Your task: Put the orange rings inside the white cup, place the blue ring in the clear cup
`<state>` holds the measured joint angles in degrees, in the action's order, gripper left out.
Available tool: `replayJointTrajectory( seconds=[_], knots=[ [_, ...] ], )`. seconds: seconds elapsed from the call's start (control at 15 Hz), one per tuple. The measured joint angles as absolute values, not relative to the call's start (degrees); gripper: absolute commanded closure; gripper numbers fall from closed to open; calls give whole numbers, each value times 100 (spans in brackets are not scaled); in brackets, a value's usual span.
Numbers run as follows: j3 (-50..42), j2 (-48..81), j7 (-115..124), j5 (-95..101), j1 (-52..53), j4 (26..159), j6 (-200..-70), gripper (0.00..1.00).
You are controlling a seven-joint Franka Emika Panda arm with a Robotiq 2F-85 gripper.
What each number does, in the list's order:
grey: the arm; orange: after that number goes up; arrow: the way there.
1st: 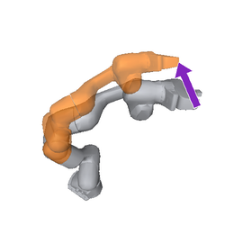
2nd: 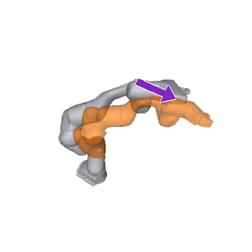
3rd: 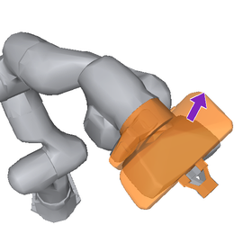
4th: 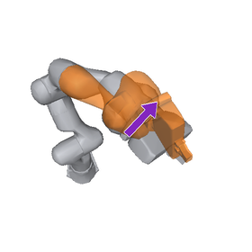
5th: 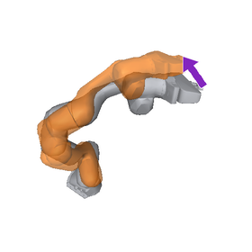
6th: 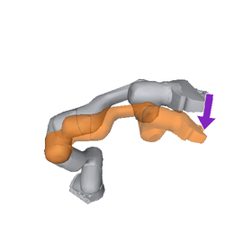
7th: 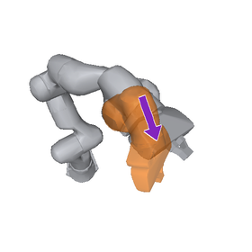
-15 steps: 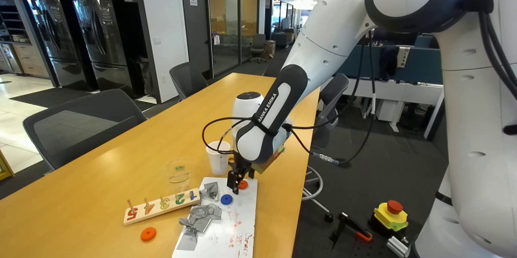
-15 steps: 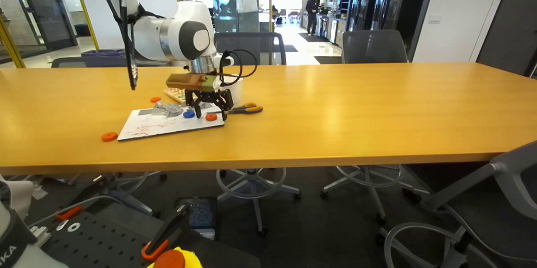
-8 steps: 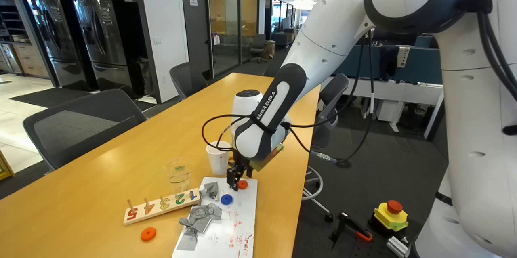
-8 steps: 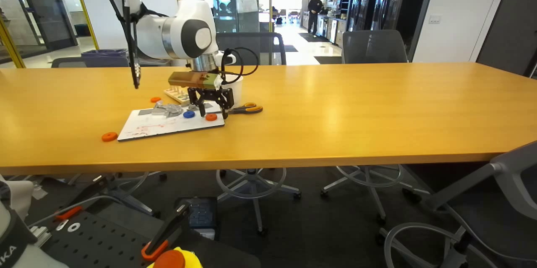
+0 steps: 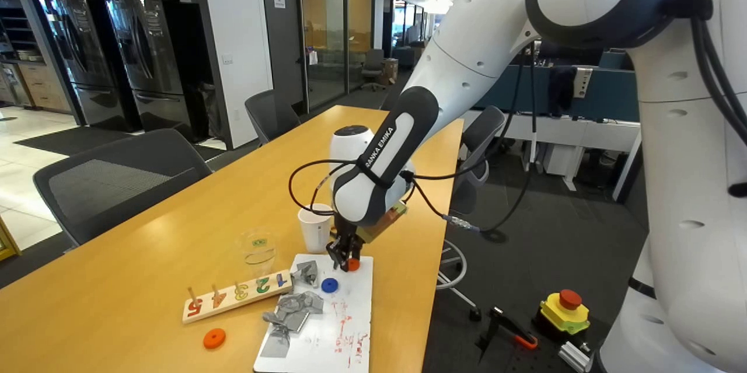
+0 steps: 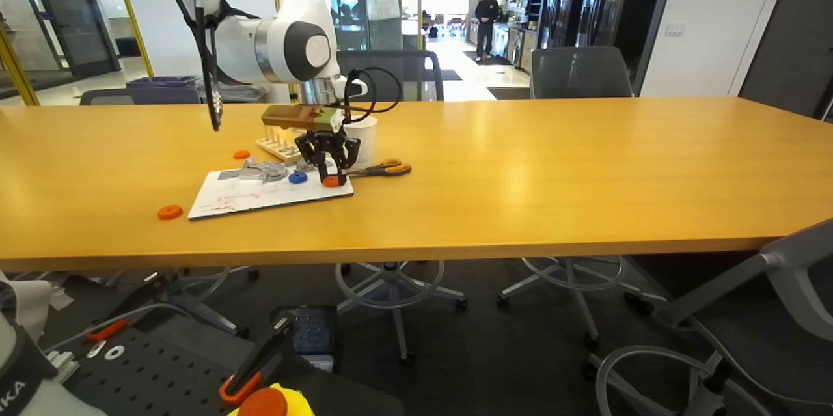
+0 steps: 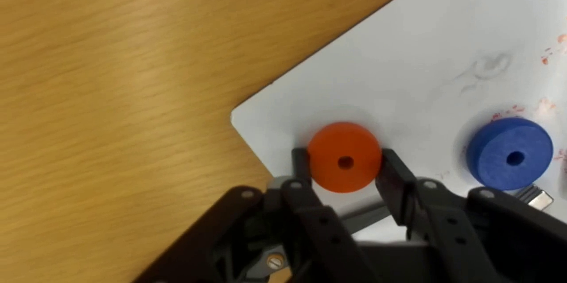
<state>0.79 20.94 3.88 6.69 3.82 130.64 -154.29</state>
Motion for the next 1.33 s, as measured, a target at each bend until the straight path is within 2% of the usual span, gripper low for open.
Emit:
replayJointTrajectory(
  seconds=[0.87, 1.33],
  knots=[
    [-104, 1200, 856, 1252, 646, 12364, -14196, 83],
    [-81, 1222, 960, 1252, 643, 12158, -14459, 83]
  ],
)
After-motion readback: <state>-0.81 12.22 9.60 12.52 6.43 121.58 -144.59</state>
